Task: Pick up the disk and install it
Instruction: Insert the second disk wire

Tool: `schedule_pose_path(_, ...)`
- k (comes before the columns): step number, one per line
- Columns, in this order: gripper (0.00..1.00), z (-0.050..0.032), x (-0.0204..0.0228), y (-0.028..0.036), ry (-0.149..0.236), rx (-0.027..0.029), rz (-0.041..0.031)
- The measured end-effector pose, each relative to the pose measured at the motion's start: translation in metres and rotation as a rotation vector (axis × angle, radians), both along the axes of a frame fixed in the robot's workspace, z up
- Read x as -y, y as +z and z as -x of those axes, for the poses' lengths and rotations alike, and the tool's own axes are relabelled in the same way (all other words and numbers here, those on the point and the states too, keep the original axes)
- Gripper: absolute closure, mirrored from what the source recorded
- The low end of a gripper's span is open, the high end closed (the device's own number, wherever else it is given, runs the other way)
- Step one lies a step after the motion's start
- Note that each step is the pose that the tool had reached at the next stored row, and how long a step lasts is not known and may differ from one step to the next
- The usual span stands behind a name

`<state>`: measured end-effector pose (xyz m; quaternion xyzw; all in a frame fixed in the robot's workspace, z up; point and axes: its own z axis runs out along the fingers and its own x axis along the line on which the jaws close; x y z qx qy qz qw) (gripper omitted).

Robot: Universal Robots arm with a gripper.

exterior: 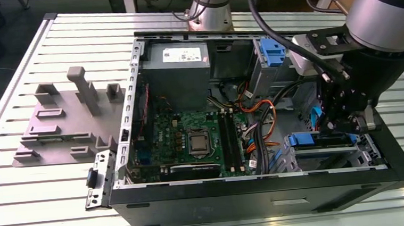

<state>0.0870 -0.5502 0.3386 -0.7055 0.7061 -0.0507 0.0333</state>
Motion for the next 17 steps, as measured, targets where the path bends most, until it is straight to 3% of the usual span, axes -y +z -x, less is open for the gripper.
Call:
schedule_pose_path(7,0.84,0.0001,0.0015,-0.0027,0.028,0.0034,-0.0001)
schedule_pose_path(17,0.84,0.0001,0.0029,-0.0045,0.029,0.0047,0.0003)
